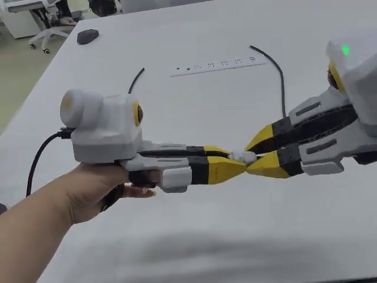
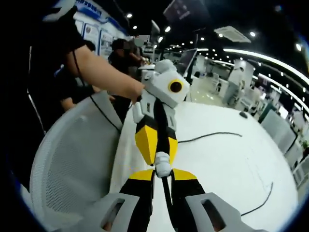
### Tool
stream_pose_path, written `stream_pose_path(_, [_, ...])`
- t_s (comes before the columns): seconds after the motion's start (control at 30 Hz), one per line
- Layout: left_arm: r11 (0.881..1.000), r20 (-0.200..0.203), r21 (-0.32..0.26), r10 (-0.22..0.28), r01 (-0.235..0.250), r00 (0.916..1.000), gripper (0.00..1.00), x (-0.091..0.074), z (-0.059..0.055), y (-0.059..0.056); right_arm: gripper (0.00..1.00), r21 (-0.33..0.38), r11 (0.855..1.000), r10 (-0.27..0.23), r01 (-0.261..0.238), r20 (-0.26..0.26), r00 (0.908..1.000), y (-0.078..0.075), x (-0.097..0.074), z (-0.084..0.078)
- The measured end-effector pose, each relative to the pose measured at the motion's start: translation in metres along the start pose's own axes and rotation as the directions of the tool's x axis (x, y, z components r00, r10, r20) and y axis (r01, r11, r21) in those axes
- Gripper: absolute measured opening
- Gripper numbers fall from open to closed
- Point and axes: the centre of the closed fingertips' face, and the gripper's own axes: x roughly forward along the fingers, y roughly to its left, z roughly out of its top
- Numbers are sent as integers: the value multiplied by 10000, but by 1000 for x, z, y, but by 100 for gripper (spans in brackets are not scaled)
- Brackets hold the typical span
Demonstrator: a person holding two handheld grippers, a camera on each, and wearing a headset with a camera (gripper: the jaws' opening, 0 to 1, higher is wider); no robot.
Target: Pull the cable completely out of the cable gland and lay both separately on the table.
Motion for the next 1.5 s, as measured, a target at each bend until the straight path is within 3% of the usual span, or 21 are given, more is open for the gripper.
stream_pose_path(0.1, [9999, -93, 73, 108, -107, 9999, 14, 1, -1, 4, 8, -595, 9979, -269, 243, -430, 9987, 0, 2, -3])
stream_pose_path(0.17, [9943, -143, 1058, 143, -127, 9998, 14, 3, -2, 4, 8, 757, 9971, 3, 34, -490, 9988, 0, 1, -6])
stream_pose_path(0.23, [9922, -180, 1245, 108, -85, 9998, 14, 4, -3, 1, 8, 1239, 9923, 164, -86, -616, 9980, -1, -1, -11])
stream_pose_path(0.33, [9915, -145, 1300, 95, -75, 9998, 14, 3, 0, 2, 0, 439, 9990, -45, 99, -1206, 9927, -7, -2, -24])
stream_pose_path(0.57, [9855, -563, 1650, 501, -402, 9972, 14, 5, -7, 7, 0, 806, 9967, 120, -31, -1108, 9938, 1, 3, -25])
stream_pose_path(0.73, [9685, -567, 2285, 1144, -986, 9918, 14, -3, -10, 18, 0, 2443, 9658, -430, 867, -1791, 9829, -13, -9, -55])
stream_pose_path(0.8, [9606, -411, 2494, 1373, -1229, 9897, 14, -10, -9, 24, 0, 2724, 9520, -796, 1393, -2193, 9724, -20, -19, -75])
stream_pose_path(0.83, [9491, -220, 2768, 1630, -1506, 9864, 14, -14, -6, 31, 0, 2665, 9490, -992, 1685, -2550, 9618, -24, -25, -87])
stream_pose_path(0.87, [9477, -361, 2753, 1780, -1615, 9834, 14, -18, -11, 34, 0, 2618, 9416, -1271, 2116, -3055, 9437, -29, -35, -105])
stream_pose_path(0.9, [9487, -388, 2694, 1825, -1656, 9824, 14, -21, -13, 36, 0, 2739, 9323, -1419, 2361, -3233, 9356, -32, -41, -116])
stream_pose_path(0.97, [9515, -327, 2537, 1884, -1741, 9816, 14, -26, -15, 39, 0, 3564, 8914, -1587, 2801, -3336, 9293, -35, -51, -133])
stream_pose_path(1.0, [9507, -312, 2469, 2011, -1874, 9791, 14, -29, -16, 41, 0, 4292, 8469, -1561, 3140, -3637, 9183, -35, -60, -149])
stream_pose_path(1.07, [9425, -574, 2024, 2825, -2659, 9576, 14, -39, -20, 55, 0, 4357, 8234, -1843, 3635, -4005, 8976, -41, -75, -174])
stream_pose_path(1.17, [9430, -280, 2252, 2578, -2452, 9658, 14, -43, -18, 51, 0, 4673, 7819, -1982, 4126, -4413, 8752, -43, -91, -200])
stream_pose_path(1.2, [9417, -329, 2245, 2645, -2507, 9638, 14, -44, -19, 52, 0, 4791, 7598, -2000, 4395, -4709, 8592, -43, -98, -212])
stream_pose_path(1.27, [9319, -286, 2313, 2935, -2793, 9555, 14, -49, -19, 58, 0, 4126, 7657, -2159, 4934, -5577, 8015, -45, -113, -239])
stream_pose_path(1.3, [9298, -160, 2268, 3013, -2900, 9534, 14, -53, -17, 60, 0, 4251, 7532, -2091, 5020, -5688, 7954, -43, -115, -247])
stream_pose_path(1.37, [9322, 7, 2082, 3025, -2960, 9532, 14, -57, -16, 60, 0, 4761, 7190, -2063, 5063, -5495, 8096, -40, -117, -256])
stream_pose_path(1.4, [9324, -17, 2101, 3011, -2940, 9536, 14, -56, -16, 59, 0, 4901, 7154, -1982, 4980, -5411, 8173, -37, -116, -256])
stream_pose_path(1.43, [9346, -184, 2169, 2927, -2820, 9560, 14, -54, -19, 57, 0, 4658, 7375, -1973, 4890, -5439, 8156, -35, -114, -256])
stream_pose_path(1.5, [9284, -391, 2472, 2957, -2775, 9545, 14, -50, -23, 56, 0, 4182, 7676, -1885, 4856, -5769, 7948, -34, -113, -258])
